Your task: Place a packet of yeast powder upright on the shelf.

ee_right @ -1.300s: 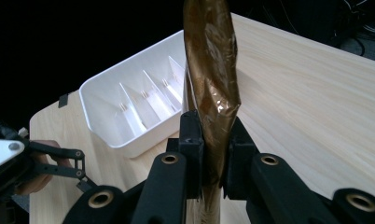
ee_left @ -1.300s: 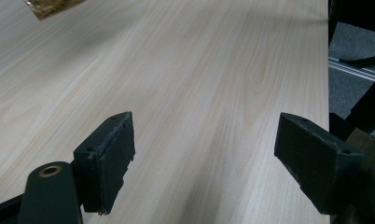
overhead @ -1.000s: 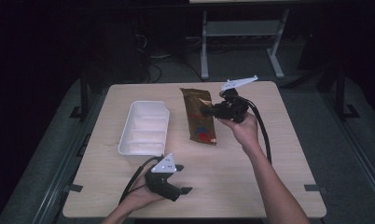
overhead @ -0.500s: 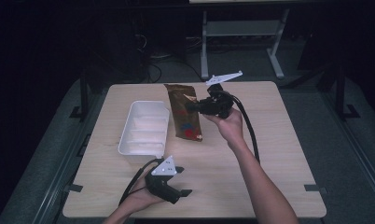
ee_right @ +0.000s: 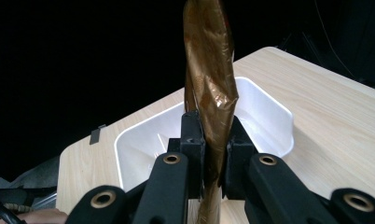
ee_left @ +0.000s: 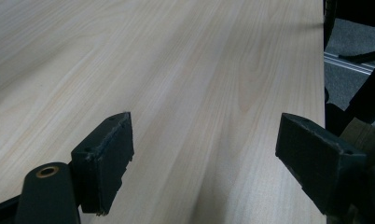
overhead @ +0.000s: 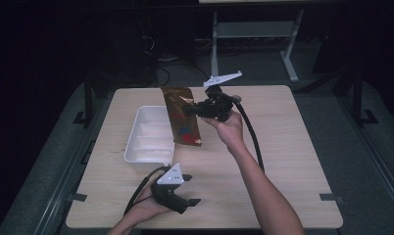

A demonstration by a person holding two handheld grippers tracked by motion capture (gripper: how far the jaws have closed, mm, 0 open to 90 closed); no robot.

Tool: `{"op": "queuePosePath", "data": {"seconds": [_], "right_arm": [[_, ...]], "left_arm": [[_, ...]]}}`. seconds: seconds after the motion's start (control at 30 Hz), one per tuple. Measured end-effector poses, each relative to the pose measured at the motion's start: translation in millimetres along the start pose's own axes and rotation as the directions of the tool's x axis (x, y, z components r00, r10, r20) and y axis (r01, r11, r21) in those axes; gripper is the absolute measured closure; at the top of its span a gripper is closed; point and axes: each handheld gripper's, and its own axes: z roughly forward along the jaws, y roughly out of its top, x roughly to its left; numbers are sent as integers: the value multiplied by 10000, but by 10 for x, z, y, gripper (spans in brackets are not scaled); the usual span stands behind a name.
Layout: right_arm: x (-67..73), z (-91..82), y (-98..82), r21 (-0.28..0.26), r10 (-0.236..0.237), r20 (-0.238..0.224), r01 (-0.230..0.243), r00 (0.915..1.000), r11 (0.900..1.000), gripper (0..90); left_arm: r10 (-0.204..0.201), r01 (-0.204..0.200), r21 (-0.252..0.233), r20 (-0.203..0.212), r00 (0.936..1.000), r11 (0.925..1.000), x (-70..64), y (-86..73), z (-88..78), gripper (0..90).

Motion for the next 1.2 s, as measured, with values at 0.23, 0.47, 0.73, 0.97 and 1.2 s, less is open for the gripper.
{"op": "queuePosePath", "data": {"seconds": [0.23,0.47,0.73,0.97,1.2], "right_arm": [[62,93,79,24,-168,-131,168,9998,9999,819],[136,217,145,213,-362,-218,367,9991,9991,823],[242,372,236,295,-594,-461,608,9972,9977,832],[309,557,261,432,-741,-734,774,9945,9961,843],[324,820,202,743,-667,-999,743,9928,9945,849]], "left_arm": [[-8,8,-29,-31,10000,10000,1,-3,-3,178],[-3,2,-47,-45,10000,10000,-2,-8,-11,178],[22,-22,-39,-18,10000,10000,-8,-13,-19,178],[23,-23,-71,-19,10000,10000,-15,-18,-34,178],[27,-28,-124,-10,10000,9999,-24,-24,-52,178]]}}
